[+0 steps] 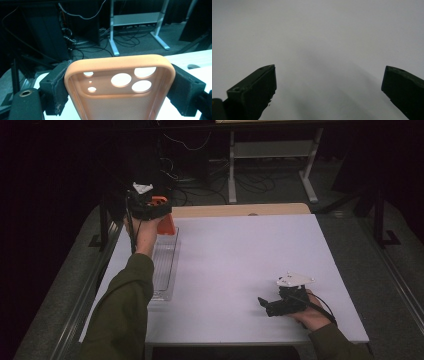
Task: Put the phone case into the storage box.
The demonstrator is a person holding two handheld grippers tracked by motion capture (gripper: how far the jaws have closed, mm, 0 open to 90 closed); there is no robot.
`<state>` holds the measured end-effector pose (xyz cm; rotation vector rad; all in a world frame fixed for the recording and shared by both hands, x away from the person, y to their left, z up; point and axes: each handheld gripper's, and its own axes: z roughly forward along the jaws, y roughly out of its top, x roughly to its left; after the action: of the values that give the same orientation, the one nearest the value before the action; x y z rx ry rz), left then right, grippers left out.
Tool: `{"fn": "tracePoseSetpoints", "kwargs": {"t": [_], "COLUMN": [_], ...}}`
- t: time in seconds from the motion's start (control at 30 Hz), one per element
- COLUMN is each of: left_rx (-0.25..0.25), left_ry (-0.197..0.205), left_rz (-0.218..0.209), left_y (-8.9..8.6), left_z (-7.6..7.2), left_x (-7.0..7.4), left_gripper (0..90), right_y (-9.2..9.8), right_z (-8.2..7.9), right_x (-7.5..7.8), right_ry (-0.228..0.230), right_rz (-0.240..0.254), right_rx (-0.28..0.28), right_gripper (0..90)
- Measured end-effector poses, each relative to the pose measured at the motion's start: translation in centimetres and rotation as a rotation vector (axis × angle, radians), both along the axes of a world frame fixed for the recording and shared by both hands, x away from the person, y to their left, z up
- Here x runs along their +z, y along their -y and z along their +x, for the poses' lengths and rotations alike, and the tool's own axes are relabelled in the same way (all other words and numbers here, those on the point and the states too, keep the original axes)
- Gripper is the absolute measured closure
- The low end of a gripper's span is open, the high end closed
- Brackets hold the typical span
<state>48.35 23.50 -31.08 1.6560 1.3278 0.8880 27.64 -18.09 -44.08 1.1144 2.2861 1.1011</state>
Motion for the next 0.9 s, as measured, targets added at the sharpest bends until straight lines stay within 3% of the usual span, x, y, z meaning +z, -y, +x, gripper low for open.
{"fn": "tracePoseSetpoints", "kwargs": {"t": [0.17, 0.2, 0.23, 0.37, 0.53, 0.9], "left_rx": [0.019, 0.023, 0.038, 0.045, 0.059, 0.077], "left_ry": [-0.014, -0.024, -0.010, -0.033, -0.059, -0.087], "left_rz": [-0.004, 0.018, 0.003, 0.046, 0.055, 0.074], "left_y": [0.2, 0.2, 0.4, 0.5, 0.6, 0.7], "left_z": [0.4, 0.3, 0.4, 0.5, 0.6, 1.0], "left_x": [-0.6, -0.7, -0.9, -1.6, -2.4, -3.1], "left_gripper": [15.6, 15.6, 15.5, 15.5, 15.5, 15.3], "right_y": [0.0, 0.0, 0.0, 0.0, 0.0, 0.0], "right_z": [0.0, 0.0, 0.0, 0.0, 0.0, -0.1], "right_x": [0.0, 0.0, 0.0, 0.0, 0.0, 0.1], "right_ry": [-0.001, -0.001, -0.001, 0.000, 0.000, -0.001], "right_rz": [0.000, 0.001, 0.000, 0.003, 0.003, 0.004], "right_rx": [0.000, 0.000, 0.000, 0.000, 0.001, 0.001], "right_gripper": [0.0, 0.0, 0.0, 0.0, 0.0, 0.0]}}
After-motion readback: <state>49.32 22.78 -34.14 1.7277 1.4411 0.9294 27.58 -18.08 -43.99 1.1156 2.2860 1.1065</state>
